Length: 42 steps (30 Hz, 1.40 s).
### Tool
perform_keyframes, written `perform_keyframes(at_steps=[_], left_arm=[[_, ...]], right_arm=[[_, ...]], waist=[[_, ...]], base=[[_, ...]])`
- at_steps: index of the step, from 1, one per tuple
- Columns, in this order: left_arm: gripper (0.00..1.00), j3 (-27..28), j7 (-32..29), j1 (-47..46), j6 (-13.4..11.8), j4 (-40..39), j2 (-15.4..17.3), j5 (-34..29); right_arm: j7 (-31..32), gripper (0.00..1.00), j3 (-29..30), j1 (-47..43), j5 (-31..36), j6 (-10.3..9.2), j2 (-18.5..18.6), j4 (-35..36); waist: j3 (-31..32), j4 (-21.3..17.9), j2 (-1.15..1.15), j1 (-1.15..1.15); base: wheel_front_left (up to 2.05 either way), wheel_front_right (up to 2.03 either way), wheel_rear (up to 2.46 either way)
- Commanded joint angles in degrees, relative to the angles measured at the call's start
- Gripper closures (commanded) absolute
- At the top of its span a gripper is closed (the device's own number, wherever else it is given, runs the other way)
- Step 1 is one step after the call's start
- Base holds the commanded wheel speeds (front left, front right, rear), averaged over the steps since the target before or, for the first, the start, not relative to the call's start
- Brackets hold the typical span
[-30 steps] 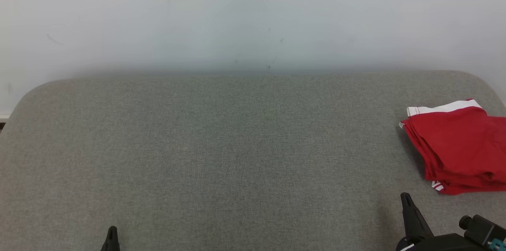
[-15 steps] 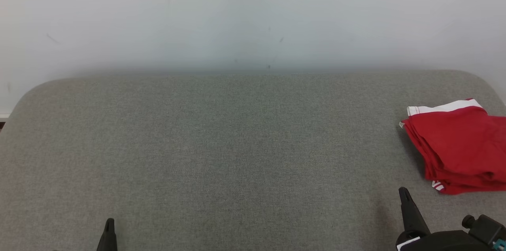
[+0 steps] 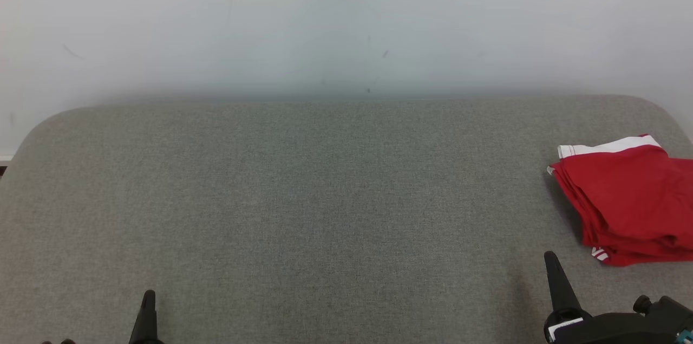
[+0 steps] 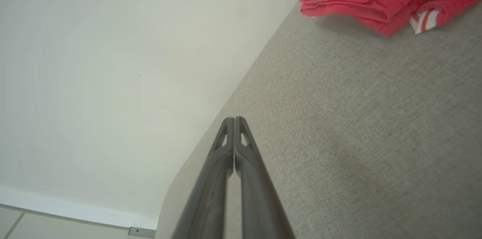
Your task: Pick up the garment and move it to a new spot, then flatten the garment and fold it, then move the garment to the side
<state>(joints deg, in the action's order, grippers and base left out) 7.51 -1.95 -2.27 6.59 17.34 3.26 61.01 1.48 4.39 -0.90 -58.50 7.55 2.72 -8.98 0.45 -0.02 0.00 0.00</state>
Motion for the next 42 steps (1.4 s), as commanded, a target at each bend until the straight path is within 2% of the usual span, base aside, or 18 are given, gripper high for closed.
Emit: perform_keyframes(at_steps=[1, 42], left_arm=[[1.0, 0.4, -0.4, -1.2, 0.4, -0.8, 0.0, 1.7], [1.0, 3.0, -7.8, -3.6, 0.9, -2.4, -0.3, 22.2]], right_arm=[[-0.4, 1.0, -0.2, 1.3, -1.8, -0.06, 0.2, 0.4], [-0.9, 1.0, -2.2, 3.2, -24.8, -0.1, 0.2, -0.8]], waist=[[0.0, 0.0, 0.0, 0.0], [-0.4, 0.0, 0.0, 0.0]], base=[[0.0, 0.0, 0.0], [0.0, 0.0, 0.0]])
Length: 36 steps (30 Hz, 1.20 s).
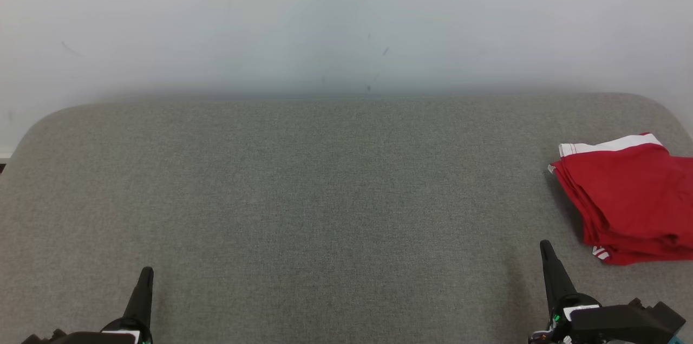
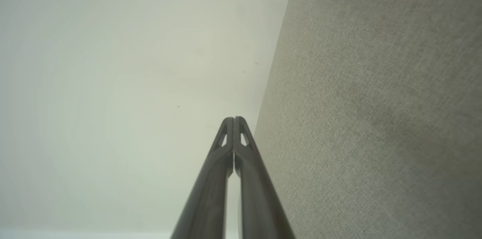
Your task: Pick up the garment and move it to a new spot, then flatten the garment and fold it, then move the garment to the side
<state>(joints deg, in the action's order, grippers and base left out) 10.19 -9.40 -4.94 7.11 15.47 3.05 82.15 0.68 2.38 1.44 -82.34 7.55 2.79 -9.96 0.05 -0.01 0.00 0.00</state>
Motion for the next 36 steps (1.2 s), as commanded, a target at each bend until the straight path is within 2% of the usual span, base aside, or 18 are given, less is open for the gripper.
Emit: perform_keyframes(at_steps=[1, 25, 36], left_arm=[[1.0, 0.4, -0.5, -0.9, 0.3, -0.5, -0.1, 1.6], [1.0, 1.4, -3.5, -1.8, 0.5, -1.1, -0.2, 9.9], [1.0, 1.4, -3.5, -1.8, 0.5, -1.1, -0.2, 9.7]], right_arm=[[-0.1, 1.0, -0.2, 0.9, -1.4, -0.1, 0.1, 0.1], [-0.4, 1.0, -1.0, 1.6, -11.0, -0.11, 0.2, -0.5], [-0.4, 1.0, -1.0, 1.6, -10.8, -0.11, 0.1, -0.4]], waist=[[0.0, 0.0, 0.0, 0.0], [-0.2, 0.0, 0.0, 0.0], [-0.2, 0.0, 0.0, 0.0]], base=[[0.0, 0.0, 0.0], [0.0, 0.0, 0.0], [0.0, 0.0, 0.0]])
